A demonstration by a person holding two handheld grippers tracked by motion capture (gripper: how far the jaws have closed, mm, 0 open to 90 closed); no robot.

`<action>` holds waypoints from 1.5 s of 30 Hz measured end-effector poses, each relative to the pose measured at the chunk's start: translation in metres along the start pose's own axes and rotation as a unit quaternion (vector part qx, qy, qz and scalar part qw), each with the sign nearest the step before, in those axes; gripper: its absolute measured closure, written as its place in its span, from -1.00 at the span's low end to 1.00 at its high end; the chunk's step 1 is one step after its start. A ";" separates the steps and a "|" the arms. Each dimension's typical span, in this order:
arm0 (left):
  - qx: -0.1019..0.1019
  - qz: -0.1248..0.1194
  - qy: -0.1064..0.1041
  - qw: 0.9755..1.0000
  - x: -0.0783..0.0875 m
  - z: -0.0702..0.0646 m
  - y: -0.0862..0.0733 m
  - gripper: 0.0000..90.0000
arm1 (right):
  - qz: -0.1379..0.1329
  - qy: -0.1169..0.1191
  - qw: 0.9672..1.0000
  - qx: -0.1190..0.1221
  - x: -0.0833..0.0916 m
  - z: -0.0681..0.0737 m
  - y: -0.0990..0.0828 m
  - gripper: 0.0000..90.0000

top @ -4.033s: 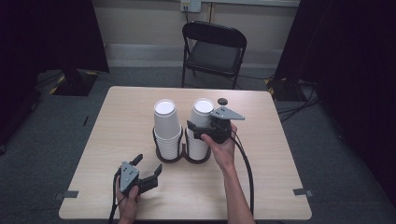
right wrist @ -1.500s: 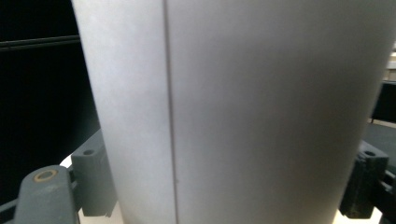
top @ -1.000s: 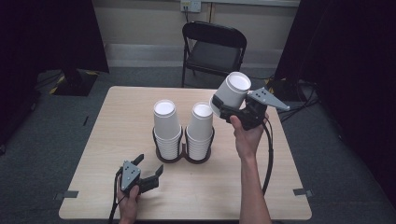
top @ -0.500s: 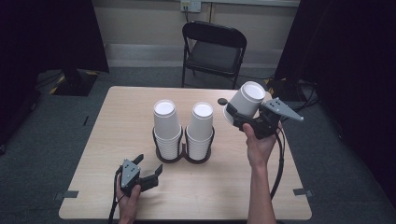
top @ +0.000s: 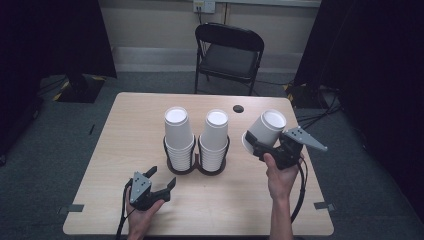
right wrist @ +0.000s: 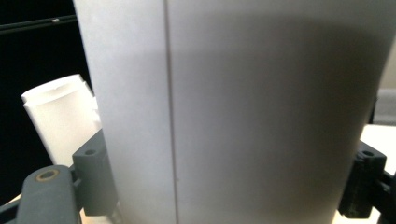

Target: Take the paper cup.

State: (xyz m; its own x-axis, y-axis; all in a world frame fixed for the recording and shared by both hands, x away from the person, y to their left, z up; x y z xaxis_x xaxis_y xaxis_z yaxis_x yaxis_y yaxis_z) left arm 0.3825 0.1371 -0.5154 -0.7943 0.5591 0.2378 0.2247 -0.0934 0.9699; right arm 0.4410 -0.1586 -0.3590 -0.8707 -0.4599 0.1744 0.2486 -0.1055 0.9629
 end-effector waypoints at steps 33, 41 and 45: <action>-0.004 -0.066 -0.168 0.983 -0.017 -0.071 0.019 -0.24 | 0.051 0.108 0.987 -0.110 0.001 0.082 -0.107 -0.66; -0.014 -0.092 -0.174 0.980 -0.020 -0.089 0.022 -0.01 | 0.061 0.140 0.981 -0.119 0.003 0.097 -0.110 -0.66; -0.015 -0.097 -0.181 0.979 -0.022 -0.094 0.025 0.09 | 0.070 0.146 0.980 -0.118 0.004 0.102 -0.113 -0.66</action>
Point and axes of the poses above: each handheld gripper's, and its own axes: x roughly backward along the jaws, y roughly out of its top, z roughly to its left, the point moved 9 cm from there along -x, roughly forward along the jaws, and after that the axes turned 4 degrees about -y, right-handed, at the moved point
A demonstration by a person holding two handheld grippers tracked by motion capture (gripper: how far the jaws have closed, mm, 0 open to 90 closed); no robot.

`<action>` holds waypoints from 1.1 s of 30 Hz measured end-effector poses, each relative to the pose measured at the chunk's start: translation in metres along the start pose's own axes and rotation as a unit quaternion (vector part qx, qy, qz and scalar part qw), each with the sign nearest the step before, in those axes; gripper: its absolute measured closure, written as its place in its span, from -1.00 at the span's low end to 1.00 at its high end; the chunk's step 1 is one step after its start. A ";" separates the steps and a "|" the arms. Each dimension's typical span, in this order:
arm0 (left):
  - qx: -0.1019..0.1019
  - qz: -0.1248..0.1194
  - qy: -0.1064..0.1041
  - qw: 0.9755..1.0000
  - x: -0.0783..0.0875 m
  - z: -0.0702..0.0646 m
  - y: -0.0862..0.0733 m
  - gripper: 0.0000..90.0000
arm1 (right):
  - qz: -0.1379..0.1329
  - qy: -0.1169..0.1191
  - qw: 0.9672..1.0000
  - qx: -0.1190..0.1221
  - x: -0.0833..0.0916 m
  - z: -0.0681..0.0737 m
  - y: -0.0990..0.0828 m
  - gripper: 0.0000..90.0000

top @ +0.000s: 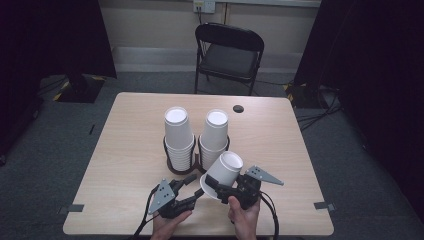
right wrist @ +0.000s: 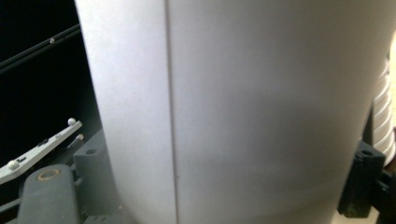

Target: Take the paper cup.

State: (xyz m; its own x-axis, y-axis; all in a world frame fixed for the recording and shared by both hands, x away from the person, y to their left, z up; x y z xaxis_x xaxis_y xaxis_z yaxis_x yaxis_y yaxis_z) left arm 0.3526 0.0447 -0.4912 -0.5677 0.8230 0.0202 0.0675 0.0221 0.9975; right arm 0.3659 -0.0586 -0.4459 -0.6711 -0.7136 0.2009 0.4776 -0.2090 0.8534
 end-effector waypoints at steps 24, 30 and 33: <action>-0.059 -0.064 0.029 0.996 -0.016 -0.006 0.013 0.48 | 0.038 0.023 0.998 -0.038 -0.010 0.012 -0.013 -0.67; -0.073 -0.061 0.056 0.994 -0.010 -0.005 0.011 0.83 | 0.041 0.039 0.997 -0.043 -0.011 0.015 -0.013 -0.71; -0.063 -0.058 0.048 0.995 -0.010 -0.006 0.011 0.85 | 0.036 0.041 0.998 -0.039 -0.011 0.015 -0.012 -0.72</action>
Point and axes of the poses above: each handheld gripper's, and its own axes: x roughly backward along the jaws, y roughly out of its top, z roughly to its left, the point moved 9 cm from there along -x, roughly forward along the jaws, and after that the axes turned 4 degrees about -y, right-handed, at the moved point
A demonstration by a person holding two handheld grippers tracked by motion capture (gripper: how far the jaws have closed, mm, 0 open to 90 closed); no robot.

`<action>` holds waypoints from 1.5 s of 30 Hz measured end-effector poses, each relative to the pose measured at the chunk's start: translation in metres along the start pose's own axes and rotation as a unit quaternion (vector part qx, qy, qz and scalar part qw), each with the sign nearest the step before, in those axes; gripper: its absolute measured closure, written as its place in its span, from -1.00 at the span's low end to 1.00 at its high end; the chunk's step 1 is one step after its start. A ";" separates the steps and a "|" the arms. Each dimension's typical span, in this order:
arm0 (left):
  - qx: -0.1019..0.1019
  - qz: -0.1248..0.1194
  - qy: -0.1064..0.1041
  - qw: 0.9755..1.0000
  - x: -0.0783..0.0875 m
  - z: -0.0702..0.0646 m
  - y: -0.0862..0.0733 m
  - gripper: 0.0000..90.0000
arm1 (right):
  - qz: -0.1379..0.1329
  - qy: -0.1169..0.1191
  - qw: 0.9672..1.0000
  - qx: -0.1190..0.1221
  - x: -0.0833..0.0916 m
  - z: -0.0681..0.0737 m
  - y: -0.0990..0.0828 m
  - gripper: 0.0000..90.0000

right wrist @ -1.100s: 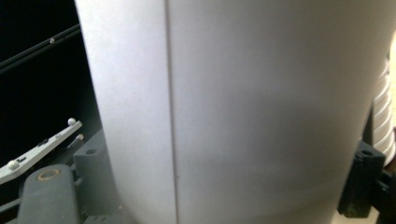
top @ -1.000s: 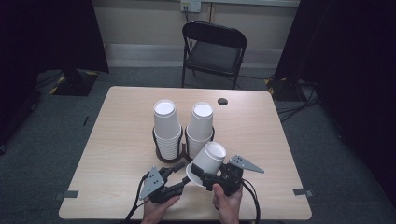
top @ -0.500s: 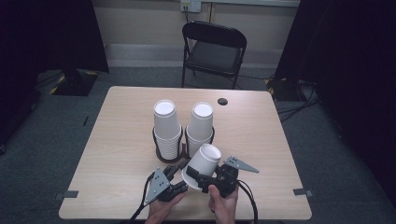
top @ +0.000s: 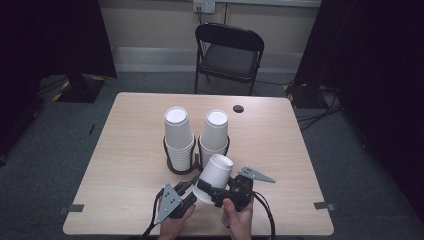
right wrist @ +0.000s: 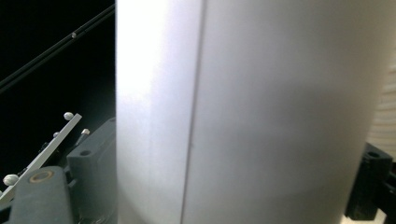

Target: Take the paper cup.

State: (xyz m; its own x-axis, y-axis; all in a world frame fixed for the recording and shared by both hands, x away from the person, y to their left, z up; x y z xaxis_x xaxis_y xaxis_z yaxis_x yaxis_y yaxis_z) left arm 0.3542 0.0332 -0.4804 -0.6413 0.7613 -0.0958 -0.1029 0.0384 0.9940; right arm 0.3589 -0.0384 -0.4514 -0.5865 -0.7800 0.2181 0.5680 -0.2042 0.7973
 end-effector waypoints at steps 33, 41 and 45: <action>0.016 0.162 -0.086 0.983 0.014 0.010 -0.016 0.87 | -0.068 -0.089 0.991 0.070 0.026 -0.037 0.036 -0.71; 0.019 0.212 -0.079 0.974 0.021 0.023 -0.020 0.88 | -0.080 -0.116 0.984 0.108 0.040 -0.044 0.040 -0.72; 0.023 0.222 -0.082 0.971 0.022 0.028 -0.016 0.88 | -0.076 -0.126 0.983 0.112 0.047 -0.048 0.036 -0.71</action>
Point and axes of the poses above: each handheld gripper's, and its own axes: x roughly backward along the jaws, y roughly out of its top, z roughly to its left, the point moved 9 cm from there along -x, roughly forward along the jaws, and after that the axes turned 4 degrees about -y, right-handed, at the moved point
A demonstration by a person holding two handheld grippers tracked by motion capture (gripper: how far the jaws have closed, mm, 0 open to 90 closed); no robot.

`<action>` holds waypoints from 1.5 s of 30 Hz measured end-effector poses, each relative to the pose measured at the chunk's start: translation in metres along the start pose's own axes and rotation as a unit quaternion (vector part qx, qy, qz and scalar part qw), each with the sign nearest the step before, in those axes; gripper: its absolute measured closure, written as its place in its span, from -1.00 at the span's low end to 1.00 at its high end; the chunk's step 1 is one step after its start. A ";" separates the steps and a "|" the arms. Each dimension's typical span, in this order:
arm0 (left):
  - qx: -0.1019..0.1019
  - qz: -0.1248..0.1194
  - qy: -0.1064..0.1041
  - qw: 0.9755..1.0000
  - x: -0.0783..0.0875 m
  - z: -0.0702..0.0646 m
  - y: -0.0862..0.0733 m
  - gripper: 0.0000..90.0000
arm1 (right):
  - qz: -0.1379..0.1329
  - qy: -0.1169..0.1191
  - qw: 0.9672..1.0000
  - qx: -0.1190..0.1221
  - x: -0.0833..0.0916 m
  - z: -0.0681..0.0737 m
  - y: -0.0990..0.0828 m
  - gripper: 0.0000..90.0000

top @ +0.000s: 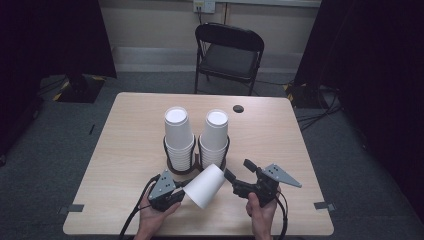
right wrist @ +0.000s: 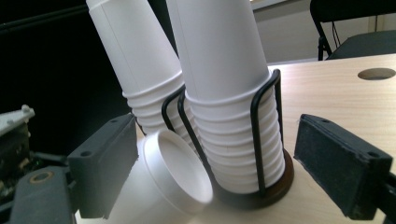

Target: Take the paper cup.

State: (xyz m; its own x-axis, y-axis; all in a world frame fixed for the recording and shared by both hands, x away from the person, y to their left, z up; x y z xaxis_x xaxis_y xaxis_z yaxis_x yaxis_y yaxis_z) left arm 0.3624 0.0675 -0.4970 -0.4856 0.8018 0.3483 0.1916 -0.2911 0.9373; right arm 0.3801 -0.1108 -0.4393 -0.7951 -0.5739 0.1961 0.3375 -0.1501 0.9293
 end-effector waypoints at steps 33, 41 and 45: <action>-0.015 0.126 -0.059 0.990 -0.003 0.007 0.015 0.88 | 0.027 0.074 0.985 0.152 0.020 0.018 -0.043 -0.71; -0.011 0.168 -0.067 0.983 -0.005 0.009 0.014 0.88 | 0.033 0.098 0.974 0.203 0.013 0.028 -0.054 -0.72; -0.026 0.193 -0.078 0.978 -0.006 0.008 0.013 0.88 | 0.038 0.106 0.967 0.230 0.009 0.034 -0.059 -0.72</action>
State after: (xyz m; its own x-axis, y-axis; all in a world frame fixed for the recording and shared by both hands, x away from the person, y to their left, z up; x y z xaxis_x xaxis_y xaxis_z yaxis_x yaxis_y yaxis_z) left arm 0.3748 0.0635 -0.4873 -0.2492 0.6958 0.6736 0.2891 -0.6104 0.7375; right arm 0.3356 -0.0799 -0.4820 -0.6400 -0.7279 0.2462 0.0932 0.2445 0.9652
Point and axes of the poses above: each handheld gripper's, and its own axes: x roughly backward along the jaws, y roughly out of its top, z roughly to its left, the point moved 9 cm from there along -x, roughly forward along the jaws, and after that the axes turned 4 degrees about -y, right-handed, at the moved point
